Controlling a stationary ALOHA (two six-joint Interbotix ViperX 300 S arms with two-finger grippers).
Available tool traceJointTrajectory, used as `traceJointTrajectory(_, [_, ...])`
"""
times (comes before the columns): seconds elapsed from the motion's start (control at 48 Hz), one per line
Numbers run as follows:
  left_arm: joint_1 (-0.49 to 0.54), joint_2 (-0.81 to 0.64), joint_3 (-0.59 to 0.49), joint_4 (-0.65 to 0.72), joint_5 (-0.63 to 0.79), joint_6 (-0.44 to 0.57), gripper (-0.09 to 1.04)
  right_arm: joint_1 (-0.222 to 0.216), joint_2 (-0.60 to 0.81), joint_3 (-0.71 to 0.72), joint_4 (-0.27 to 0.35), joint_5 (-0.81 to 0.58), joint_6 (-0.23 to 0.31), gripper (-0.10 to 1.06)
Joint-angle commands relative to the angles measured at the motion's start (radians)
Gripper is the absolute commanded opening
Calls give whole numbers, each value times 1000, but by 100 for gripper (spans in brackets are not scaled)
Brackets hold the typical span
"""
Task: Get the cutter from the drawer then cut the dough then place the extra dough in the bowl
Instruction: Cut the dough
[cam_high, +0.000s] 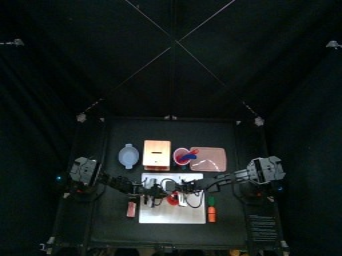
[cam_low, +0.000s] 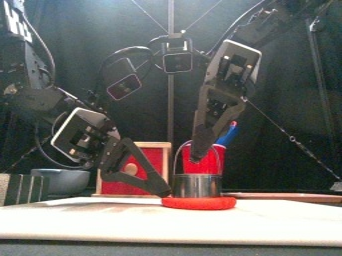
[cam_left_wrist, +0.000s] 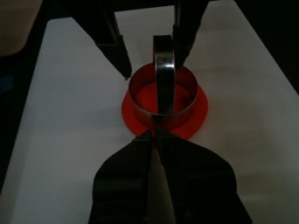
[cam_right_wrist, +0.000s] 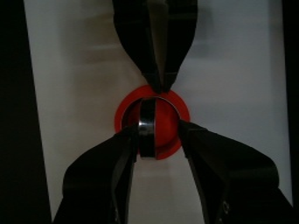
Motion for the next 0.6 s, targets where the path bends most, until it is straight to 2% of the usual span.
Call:
traceJointTrajectory(0.021, [0,-2,-26,0,-9,0,56,3,-14,-29,3,-11,2,78])
traceJointTrajectory(0.438, [-2,14,-26,-18,0,0,56,8,-9,-32,2,-11,2,74])
traceJointTrajectory(0.604, [-2,14,-23,-20,0,0,56,8,-9,-32,3,-11,2,68])
